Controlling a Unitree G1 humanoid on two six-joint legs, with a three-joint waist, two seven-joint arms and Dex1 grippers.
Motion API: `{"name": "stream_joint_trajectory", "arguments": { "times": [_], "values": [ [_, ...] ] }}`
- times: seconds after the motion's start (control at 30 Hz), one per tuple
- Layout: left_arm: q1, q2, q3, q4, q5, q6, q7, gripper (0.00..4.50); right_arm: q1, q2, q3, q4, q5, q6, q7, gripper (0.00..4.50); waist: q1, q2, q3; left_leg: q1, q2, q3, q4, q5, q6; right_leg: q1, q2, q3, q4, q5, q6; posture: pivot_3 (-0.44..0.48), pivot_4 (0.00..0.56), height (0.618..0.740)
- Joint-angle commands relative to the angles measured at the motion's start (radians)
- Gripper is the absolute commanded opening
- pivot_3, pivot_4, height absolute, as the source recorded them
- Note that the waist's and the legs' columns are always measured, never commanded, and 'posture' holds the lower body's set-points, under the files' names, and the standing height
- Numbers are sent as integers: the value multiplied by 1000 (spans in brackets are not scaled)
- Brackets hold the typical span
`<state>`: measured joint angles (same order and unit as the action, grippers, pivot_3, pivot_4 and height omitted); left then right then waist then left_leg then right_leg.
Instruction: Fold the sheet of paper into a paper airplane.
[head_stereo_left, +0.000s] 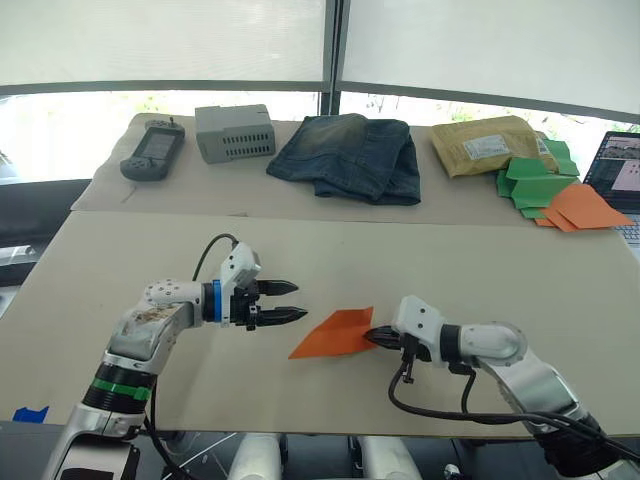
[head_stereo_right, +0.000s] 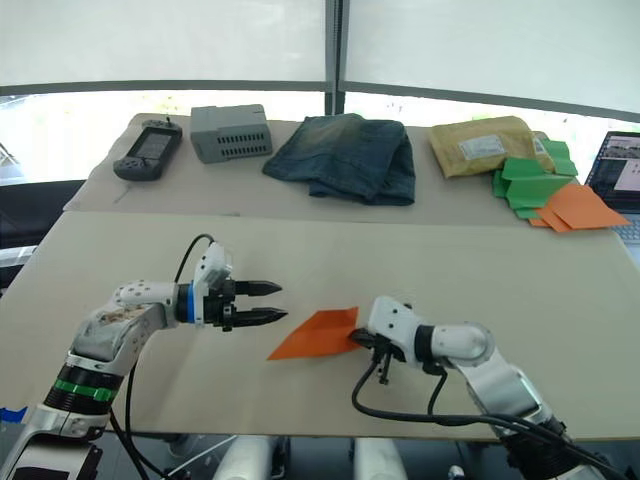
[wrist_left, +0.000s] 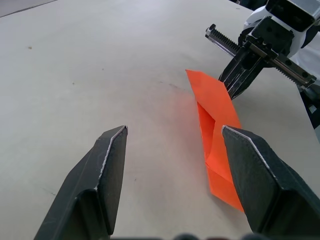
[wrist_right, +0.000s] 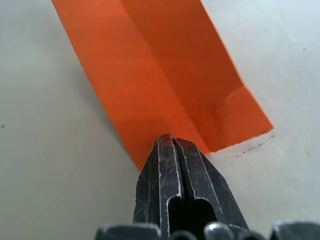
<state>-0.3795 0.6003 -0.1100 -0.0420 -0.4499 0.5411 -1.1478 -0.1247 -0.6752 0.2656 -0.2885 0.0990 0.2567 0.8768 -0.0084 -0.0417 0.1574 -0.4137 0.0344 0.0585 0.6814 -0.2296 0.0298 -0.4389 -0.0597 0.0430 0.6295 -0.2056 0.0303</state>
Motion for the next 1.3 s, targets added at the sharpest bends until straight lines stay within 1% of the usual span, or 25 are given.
{"name": "stream_joint_trajectory", "arguments": {
  "times": [0.03, 0.13, 0.23, 0.33, 0.53, 0.57, 0.87, 1.03, 1.17, 1.3],
  "values": [
    [-21, 8, -20, -21, 10, -8, -14, 3189, 27, 5, 4, 64, -65, -139, -35, 35, 0, 0, 0, 0, 0, 0, 0, 0, 0, 0, 0, 0, 0, 0, 0, 0, 150, 722],
    [-29, 9, -39, -8, 34, -19, -13, 3189, 48, 2, 11, 110, -100, -212, -43, 35, 0, 0, 0, 2, 0, 0, 0, 0, 0, 2, 0, 0, 0, 0, 0, 0, 150, 722],
    [-42, 5, -49, 15, 56, -38, -6, 3189, 64, 5, 16, 127, -105, -235, -43, 35, 1, 0, 0, 6, 0, 0, 0, 0, 0, 4, 0, 0, 0, -3, -5, 0, 150, 722],
    [-52, 3, -59, 41, 83, -67, -8, 2308, 70, 12, 23, 131, -111, -240, -47, 0, 3, 0, 0, 10, 0, 0, 0, 0, 0, 8, 0, 0, 0, -4, -6, 0, 150, 722],
    [-46, 0, -101, 65, 128, -152, -54, 290, 74, 32, 44, 137, -132, -243, -53, 0, 3, 0, 0, 14, 1, 0, 0, 0, 0, 13, 0, 0, -1, -4, -7, 0, 150, 722],
    [-44, 0, -109, 62, 133, -161, -62, 19, 75, 33, 45, 137, -133, -243, -53, 0, 3, 0, 0, 15, 1, 0, 0, 0, 0, 13, 0, 0, -1, -4, -7, 0, 150, 722],
    [0, -25, -219, 5, 170, -213, -112, 19, 84, 37, 48, 118, -136, -225, -57, 0, -3, 0, 0, 15, 2, 0, -1, 0, 0, 13, 0, 0, -1, -4, -7, 0, 150, 722],
    [0, -42, -267, 17, 206, -262, -117, 19, 97, 41, 53, 102, -139, -215, -63, 0, -3, 0, 0, 15, 2, 0, -1, 0, 0, 13, 0, 0, -1, -4, -7, 0, 150, 722],
    [-13, -64, -277, 51, 223, -290, -119, 19, 104, 44, 60, 90, -147, -206, -64, 0, -3, 0, 0, 14, 2, 0, -1, 0, 0, 13, 0, 0, -2, -5, -7, 0, 150, 722],
    [-28, -54, -253, 91, 233, -309, -113, 19, 102, 43, 64, 87, -150, -200, -59, 0, -4, 0, 0, 15, 2, 0, -2, 0, 0, 13, 0, 0, -1, -5, -7, 0, 150, 722]
  ]
}}
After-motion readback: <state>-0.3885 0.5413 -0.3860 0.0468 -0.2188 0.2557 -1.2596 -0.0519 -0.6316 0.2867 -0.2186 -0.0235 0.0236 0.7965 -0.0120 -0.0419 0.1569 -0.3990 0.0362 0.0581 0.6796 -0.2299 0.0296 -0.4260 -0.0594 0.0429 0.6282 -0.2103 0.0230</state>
